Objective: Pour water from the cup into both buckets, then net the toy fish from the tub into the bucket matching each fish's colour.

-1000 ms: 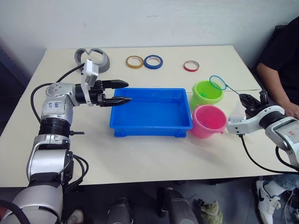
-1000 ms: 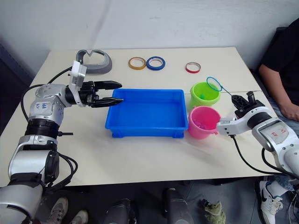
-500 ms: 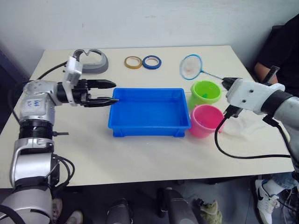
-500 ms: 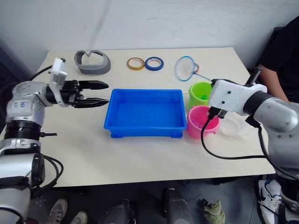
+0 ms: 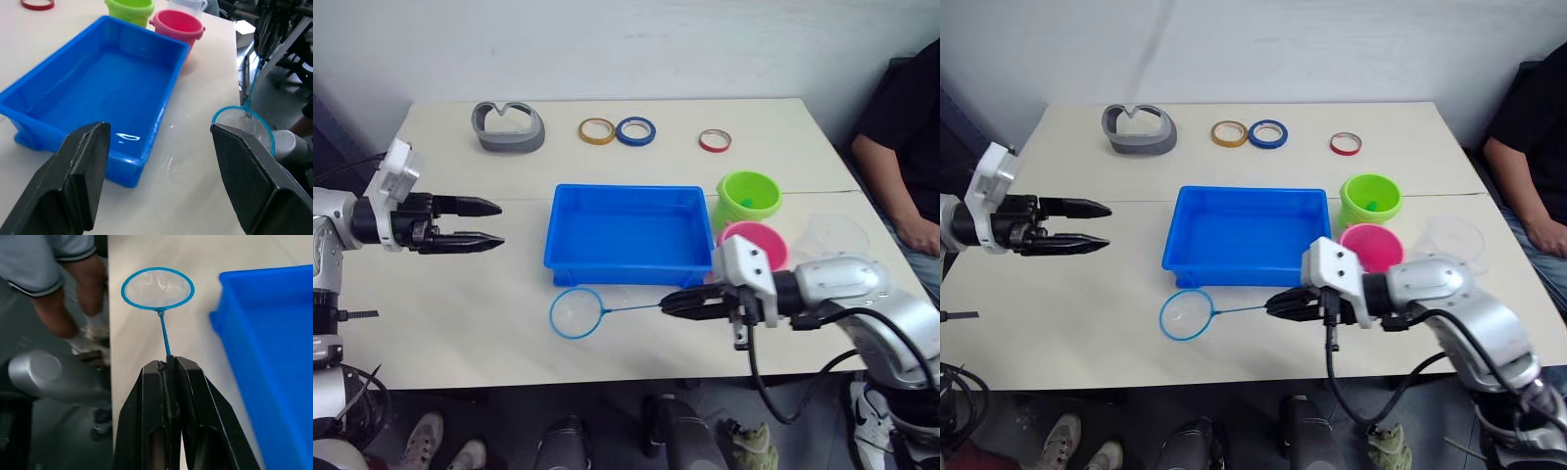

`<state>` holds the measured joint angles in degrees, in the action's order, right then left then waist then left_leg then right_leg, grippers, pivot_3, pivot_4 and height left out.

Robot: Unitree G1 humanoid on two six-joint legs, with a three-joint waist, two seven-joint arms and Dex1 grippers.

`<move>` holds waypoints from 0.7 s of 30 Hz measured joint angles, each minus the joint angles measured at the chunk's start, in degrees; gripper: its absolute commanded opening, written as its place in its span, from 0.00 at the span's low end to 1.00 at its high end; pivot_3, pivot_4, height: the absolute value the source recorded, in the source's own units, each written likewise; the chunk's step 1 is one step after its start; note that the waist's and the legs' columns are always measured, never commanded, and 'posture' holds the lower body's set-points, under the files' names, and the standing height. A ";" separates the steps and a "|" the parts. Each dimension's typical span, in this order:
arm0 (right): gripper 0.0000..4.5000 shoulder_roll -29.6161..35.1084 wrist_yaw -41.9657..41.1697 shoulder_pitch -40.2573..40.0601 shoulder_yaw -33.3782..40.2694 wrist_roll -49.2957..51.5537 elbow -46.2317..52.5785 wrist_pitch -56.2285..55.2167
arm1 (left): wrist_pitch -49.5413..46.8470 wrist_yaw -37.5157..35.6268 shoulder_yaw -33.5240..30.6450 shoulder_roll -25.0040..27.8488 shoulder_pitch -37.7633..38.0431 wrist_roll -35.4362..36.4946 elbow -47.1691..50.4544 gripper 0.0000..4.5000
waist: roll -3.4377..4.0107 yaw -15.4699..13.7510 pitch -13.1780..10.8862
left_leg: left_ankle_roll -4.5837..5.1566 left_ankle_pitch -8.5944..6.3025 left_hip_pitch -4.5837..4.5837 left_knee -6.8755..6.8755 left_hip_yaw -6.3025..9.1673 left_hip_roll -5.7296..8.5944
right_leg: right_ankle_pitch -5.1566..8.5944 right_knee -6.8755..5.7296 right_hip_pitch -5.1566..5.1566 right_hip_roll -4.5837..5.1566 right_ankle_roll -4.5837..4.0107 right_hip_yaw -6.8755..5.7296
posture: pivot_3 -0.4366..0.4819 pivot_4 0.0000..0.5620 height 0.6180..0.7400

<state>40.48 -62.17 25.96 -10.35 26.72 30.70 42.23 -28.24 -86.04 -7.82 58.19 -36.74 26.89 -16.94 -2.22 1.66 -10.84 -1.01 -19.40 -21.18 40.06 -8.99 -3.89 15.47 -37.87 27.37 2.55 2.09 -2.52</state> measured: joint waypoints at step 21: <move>0.00 -16.23 2.41 2.70 -14.15 -16.06 -31.85 -23.83 | 8.17 0.00 5.76 0.35 13.03 2.30 14.36 0.80 | 0.00 0.14 0.00 | -0.03 0.01 -0.02 -0.01 -0.03 -0.03 | 0.01 -0.02 0.04 0.01 -0.04 0.00 | 0.48 0.27 0.89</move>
<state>24.25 -59.76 28.66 -24.50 10.66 -1.15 18.40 -20.07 -86.04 -2.06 58.54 -23.71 29.19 -2.58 -2.23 1.80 -10.84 -1.04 -19.39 -21.20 40.05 -9.03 -3.92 15.48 -37.90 27.41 2.56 2.05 -2.53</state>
